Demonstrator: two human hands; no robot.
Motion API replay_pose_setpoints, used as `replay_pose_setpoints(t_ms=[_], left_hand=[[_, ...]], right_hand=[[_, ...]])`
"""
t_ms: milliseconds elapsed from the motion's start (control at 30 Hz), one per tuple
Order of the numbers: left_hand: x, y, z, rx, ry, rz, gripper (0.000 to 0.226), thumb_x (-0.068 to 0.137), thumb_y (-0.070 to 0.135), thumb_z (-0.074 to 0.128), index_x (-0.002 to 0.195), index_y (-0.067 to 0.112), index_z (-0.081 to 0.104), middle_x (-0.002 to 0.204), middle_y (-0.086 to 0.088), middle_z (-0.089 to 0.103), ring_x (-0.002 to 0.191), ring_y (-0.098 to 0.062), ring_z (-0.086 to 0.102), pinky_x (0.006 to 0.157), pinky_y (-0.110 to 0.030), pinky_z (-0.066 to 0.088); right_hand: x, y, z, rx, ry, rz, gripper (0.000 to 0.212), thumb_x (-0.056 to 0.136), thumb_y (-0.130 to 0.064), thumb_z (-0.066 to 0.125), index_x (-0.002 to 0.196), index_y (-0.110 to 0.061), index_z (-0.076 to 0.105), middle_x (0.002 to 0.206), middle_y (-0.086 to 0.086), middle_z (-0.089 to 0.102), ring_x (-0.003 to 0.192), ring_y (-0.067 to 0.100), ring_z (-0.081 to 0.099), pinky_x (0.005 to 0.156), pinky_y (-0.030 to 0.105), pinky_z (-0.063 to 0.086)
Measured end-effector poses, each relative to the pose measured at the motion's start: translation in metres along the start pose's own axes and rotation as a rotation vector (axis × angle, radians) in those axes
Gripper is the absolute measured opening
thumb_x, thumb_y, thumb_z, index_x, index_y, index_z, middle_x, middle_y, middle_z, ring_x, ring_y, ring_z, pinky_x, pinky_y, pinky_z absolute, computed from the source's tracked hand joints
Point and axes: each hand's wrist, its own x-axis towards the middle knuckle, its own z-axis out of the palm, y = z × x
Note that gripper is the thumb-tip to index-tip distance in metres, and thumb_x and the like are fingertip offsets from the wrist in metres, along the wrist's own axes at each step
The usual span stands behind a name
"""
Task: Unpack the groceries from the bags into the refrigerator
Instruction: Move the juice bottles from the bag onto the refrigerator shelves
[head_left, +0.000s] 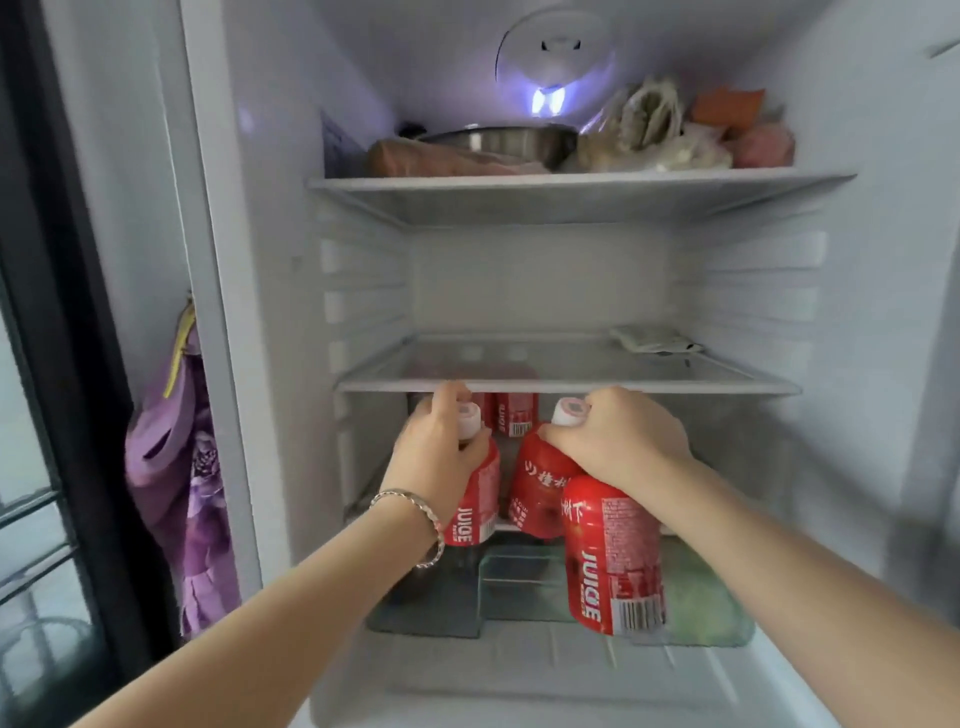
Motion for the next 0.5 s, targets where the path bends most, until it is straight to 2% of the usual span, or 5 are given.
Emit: replay_pose_setpoints(t_ms=[167, 267, 333, 433, 500], left_hand=[[0.016, -0.021, 0.017, -0.195, 0.08, 0.014, 0.032, 0.085, 0.027, 0.065, 0.105, 0.027, 0.04, 0.098, 0.008, 0.048, 0.093, -0.011, 0.053, 0.08, -0.023, 0.045], [0.012, -0.032, 0.032, -0.293, 0.112, -0.034, 0.04, 0.084, 0.028, 0.066, 0.107, 0.031, 0.034, 0.111, 0.005, 0.042, 0.098, -0.006, 0.049, 0.087, -0.021, 0.043], [0.012, -0.035, 0.042, -0.45, 0.064, -0.107, 0.048, 0.081, 0.03, 0.069, 0.112, 0.033, 0.033, 0.119, 0.004, 0.046, 0.094, 0.0, 0.052, 0.084, -0.017, 0.045], [0.019, -0.042, 0.053, -0.493, 0.013, -0.096, 0.043, 0.078, 0.034, 0.068, 0.11, 0.038, 0.041, 0.116, 0.002, 0.056, 0.097, -0.007, 0.059, 0.089, -0.031, 0.052], [0.029, -0.049, 0.054, -0.475, -0.038, -0.051, 0.034, 0.08, 0.032, 0.068, 0.103, 0.042, 0.045, 0.113, 0.002, 0.059, 0.099, -0.009, 0.06, 0.091, -0.033, 0.051]], right_hand=[[0.011, -0.01, 0.018, 0.067, 0.065, 0.052, 0.039, 0.074, -0.059, 0.062, 0.072, -0.02, 0.062, 0.065, -0.008, 0.06, 0.059, 0.01, 0.056, 0.049, 0.021, 0.034], [0.004, -0.013, 0.025, 0.073, 0.111, 0.046, 0.042, 0.074, -0.062, 0.061, 0.063, -0.022, 0.055, 0.063, -0.01, 0.056, 0.061, 0.011, 0.055, 0.05, 0.022, 0.034], [0.006, -0.016, 0.022, 0.046, 0.092, 0.043, 0.043, 0.074, -0.063, 0.06, 0.061, -0.022, 0.053, 0.062, -0.009, 0.056, 0.063, 0.013, 0.056, 0.05, 0.022, 0.033], [0.011, -0.018, 0.016, 0.007, 0.035, 0.052, 0.042, 0.073, -0.062, 0.061, 0.063, -0.022, 0.057, 0.065, -0.007, 0.059, 0.069, 0.017, 0.06, 0.052, 0.024, 0.035], [0.012, -0.018, 0.015, 0.018, 0.025, 0.055, 0.04, 0.073, -0.061, 0.062, 0.066, -0.022, 0.061, 0.066, -0.006, 0.061, 0.069, 0.017, 0.061, 0.054, 0.025, 0.037]])
